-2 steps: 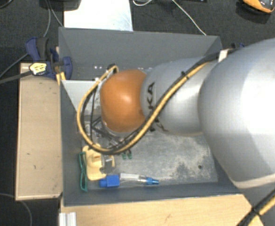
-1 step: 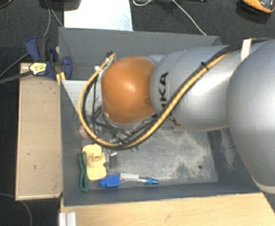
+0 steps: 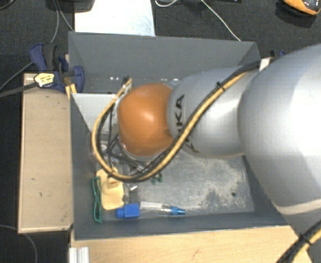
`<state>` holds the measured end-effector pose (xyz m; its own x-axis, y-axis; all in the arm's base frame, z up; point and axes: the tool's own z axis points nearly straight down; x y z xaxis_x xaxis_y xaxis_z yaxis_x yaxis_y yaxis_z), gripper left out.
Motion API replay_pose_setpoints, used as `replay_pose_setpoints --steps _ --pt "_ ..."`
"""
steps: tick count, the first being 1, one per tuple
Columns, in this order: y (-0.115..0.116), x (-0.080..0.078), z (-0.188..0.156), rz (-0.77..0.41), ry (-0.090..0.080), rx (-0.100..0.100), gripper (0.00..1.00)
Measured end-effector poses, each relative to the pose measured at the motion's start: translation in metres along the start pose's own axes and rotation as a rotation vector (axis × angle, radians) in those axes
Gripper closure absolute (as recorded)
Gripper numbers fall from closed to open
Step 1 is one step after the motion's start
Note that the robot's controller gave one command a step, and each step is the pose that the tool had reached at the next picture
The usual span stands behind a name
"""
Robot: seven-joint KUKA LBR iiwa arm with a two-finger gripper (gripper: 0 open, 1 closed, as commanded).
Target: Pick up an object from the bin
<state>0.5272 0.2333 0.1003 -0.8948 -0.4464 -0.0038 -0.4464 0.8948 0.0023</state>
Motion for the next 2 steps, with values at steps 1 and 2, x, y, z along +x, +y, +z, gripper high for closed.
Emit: replay_pose_setpoints --steps 1,2 --pt "0.008 -0.013 0.029 -0.399 -0.008 0.003 0.00" --pt "-0.001 0.001 0.026 -0.036 -0.012 -0.005 1.00"
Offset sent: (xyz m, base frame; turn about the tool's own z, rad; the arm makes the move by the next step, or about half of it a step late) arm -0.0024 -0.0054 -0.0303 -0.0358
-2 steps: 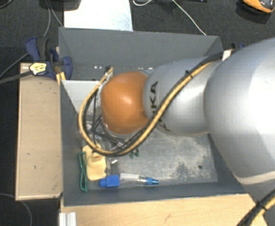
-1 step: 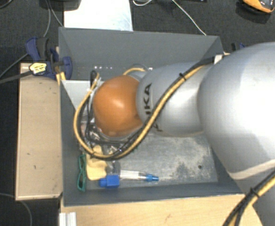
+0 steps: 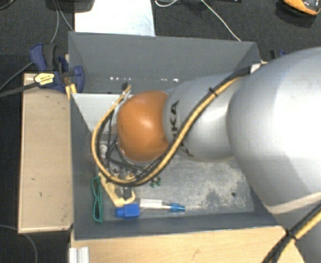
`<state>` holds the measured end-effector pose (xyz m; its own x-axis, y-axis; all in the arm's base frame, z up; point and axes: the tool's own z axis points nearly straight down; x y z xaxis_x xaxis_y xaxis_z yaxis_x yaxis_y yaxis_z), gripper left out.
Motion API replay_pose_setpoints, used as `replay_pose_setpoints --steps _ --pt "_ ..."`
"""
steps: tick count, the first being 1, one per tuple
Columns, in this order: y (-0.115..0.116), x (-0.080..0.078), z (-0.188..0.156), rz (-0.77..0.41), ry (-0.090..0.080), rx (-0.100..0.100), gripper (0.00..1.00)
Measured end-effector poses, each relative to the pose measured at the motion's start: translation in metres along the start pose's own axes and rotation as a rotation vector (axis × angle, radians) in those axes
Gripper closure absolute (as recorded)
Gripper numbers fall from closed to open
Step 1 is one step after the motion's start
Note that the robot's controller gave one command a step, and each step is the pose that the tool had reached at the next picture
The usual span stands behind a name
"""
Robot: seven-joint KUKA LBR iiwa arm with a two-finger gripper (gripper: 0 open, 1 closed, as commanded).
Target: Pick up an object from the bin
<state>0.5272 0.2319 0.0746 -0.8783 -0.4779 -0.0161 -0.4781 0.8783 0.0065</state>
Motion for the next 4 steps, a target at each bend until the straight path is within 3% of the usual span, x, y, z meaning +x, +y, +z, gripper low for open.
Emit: replay_pose_setpoints --steps 4 --pt "-0.001 0.001 -0.032 0.002 0.001 0.002 1.00"
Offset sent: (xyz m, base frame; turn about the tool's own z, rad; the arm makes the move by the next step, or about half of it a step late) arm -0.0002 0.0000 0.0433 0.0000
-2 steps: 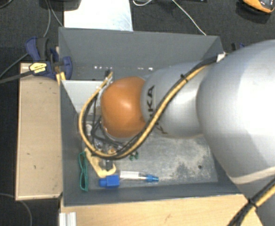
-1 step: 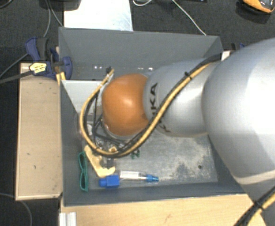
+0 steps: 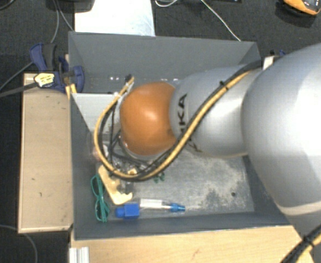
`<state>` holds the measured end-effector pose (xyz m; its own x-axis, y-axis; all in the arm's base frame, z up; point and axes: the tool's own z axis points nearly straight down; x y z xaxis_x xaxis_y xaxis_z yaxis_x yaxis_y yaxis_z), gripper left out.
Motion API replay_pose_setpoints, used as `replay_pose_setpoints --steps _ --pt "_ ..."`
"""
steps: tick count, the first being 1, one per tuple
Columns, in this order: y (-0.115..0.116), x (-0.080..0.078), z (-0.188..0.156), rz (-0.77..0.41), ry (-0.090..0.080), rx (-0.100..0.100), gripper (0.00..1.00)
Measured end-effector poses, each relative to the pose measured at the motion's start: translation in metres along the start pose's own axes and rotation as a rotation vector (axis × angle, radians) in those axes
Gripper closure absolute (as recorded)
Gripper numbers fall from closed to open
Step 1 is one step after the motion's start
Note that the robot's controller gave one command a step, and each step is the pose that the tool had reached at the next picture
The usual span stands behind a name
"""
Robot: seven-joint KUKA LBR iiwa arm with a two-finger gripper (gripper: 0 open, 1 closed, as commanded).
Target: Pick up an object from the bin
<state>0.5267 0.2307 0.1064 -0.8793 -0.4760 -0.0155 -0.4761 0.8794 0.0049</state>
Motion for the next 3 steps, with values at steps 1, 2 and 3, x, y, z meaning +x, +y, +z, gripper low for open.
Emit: replay_pose_setpoints --steps 1,2,3 --pt "0.000 0.000 -0.008 0.001 0.000 0.000 1.00" --pt "0.001 0.001 -0.019 0.002 0.003 -0.001 1.00" --pt "0.001 0.001 -0.043 0.003 0.005 -0.001 1.00"
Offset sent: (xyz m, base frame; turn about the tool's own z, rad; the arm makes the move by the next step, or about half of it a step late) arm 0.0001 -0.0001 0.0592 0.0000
